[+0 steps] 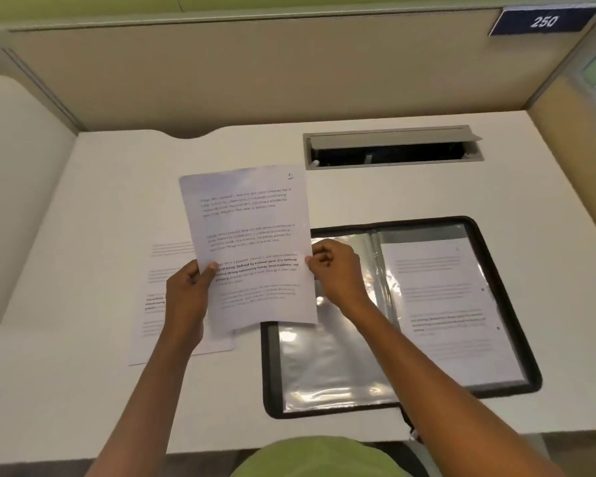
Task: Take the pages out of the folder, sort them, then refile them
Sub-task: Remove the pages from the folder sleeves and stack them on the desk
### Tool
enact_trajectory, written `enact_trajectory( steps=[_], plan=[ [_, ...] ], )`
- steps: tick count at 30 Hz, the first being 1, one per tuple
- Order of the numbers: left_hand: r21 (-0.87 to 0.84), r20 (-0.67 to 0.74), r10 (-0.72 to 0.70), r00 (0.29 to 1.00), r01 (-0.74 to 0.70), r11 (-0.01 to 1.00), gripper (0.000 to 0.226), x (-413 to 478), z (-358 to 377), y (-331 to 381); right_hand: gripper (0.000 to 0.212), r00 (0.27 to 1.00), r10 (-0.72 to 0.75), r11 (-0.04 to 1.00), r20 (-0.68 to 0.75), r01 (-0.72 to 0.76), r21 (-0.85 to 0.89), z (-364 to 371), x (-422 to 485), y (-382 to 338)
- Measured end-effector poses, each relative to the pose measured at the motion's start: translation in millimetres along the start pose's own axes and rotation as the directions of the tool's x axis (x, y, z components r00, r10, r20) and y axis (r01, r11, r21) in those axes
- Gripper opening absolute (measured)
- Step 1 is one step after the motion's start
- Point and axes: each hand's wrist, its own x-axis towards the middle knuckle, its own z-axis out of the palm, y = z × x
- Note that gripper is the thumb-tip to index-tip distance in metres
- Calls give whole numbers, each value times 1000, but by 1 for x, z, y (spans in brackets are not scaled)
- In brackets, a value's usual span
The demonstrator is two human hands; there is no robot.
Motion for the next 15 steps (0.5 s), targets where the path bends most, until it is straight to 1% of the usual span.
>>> enact_trajectory(
  steps=[2,4,7,9,11,15],
  plan=[
    [37,-67,-37,997,40,999,16,3,-31,-8,4,999,10,1000,49,-9,-22,34,-3,-1],
    [110,-151,-54,987,71,991,13,8,-65,-19,6,994,23,999,108,-19,-42,67,-6,-2],
    [260,-262,-24,965,94,961,6,17,-112,-30,10,980,95,995,173,-90,-37,112,-9,-1],
    [395,-296,38,954,86,915,6,21,-134,-32,14,973,116,993,200,-110,-45,138,-10,-1],
    [494,-313,100,944,71,866,11,27,-148,-33,14,970,121,992,212,-113,-49,159,-10,-1],
    [554,-323,150,934,59,831,16,44,-163,-41,13,970,150,988,190,-138,-73,187,-8,-1]
  ],
)
